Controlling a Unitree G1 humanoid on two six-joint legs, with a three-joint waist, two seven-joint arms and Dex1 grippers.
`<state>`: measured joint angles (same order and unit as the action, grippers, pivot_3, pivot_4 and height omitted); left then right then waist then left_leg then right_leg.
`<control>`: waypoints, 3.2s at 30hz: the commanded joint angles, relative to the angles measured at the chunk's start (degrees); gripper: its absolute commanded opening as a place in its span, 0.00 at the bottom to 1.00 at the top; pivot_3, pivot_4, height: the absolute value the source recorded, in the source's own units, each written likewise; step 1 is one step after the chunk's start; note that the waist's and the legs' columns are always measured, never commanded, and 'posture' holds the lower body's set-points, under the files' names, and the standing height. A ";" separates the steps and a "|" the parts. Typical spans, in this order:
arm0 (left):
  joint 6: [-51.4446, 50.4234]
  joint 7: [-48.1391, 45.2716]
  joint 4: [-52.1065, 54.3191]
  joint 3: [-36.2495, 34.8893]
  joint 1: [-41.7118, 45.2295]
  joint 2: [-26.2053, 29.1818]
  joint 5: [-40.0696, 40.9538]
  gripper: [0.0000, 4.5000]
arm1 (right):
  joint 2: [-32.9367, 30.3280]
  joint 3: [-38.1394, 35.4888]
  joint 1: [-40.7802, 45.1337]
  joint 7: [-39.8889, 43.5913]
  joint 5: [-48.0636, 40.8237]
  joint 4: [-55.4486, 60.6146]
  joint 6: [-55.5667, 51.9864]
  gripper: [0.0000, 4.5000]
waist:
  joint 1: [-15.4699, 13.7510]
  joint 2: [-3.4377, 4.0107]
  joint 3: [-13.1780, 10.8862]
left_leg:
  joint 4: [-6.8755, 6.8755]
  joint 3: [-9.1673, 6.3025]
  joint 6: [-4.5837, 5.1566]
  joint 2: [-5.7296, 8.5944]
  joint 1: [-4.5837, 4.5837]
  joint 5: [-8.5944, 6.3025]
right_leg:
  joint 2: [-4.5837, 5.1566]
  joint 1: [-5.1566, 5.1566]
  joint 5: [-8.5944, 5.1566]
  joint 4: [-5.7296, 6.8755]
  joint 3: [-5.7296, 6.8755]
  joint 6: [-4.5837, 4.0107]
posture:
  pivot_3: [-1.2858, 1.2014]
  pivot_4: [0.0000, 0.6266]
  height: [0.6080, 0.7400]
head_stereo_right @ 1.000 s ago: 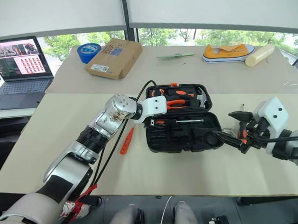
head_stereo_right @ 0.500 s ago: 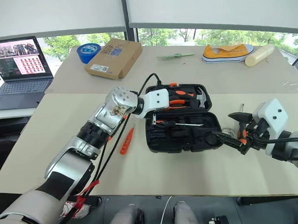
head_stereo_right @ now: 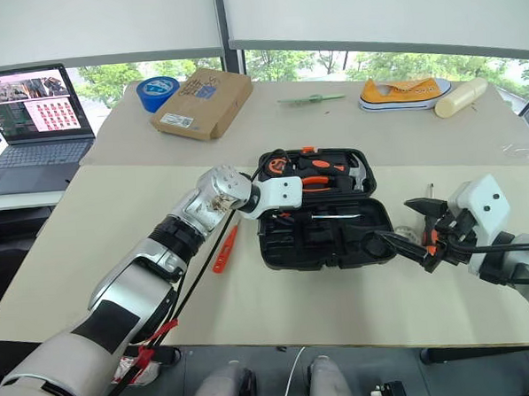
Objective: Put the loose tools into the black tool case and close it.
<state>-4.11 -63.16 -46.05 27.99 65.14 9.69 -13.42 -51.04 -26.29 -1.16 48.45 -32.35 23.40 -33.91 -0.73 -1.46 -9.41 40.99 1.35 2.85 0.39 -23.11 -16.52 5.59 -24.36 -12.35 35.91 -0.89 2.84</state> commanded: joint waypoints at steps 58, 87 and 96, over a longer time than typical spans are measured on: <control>3.56 3.97 -6.97 -5.19 4.03 -2.91 -1.47 0.00 | 2.99 -3.20 -2.26 -3.37 0.02 3.24 0.64 1.00 | -0.83 0.01 0.04 | 0.27 -0.01 0.05 0.11 0.24 -0.03 | 0.12 0.27 -0.01 -0.03 -0.01 0.03 | 0.52 0.24 0.96; -47.71 -5.75 66.70 -29.85 -28.77 28.65 49.09 0.99 | 10.38 -5.97 -4.11 -20.22 5.84 -9.93 -2.62 1.00 | 0.42 0.22 0.12 | -0.01 0.09 -0.05 -0.22 0.40 0.03 | -0.06 0.20 -0.04 0.01 -0.20 -0.06 | 0.52 0.24 0.96; -46.07 -4.30 66.14 -28.84 -28.30 30.31 49.90 0.99 | 13.05 -1.01 3.55 -23.55 11.13 -21.23 2.40 1.00 | 0.45 0.22 0.12 | -0.07 0.13 -0.08 -0.22 0.41 0.04 | -0.08 0.17 -0.05 0.03 -0.23 -0.08 | 0.52 0.24 0.96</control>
<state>-51.31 -67.83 19.33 -0.73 35.85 39.16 35.87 -37.95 -27.03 1.88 25.62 -22.48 3.15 -33.79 -0.29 -1.24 -9.29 40.92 1.48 2.77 0.17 -22.71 -16.48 5.51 -24.18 -12.39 35.95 -1.12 2.77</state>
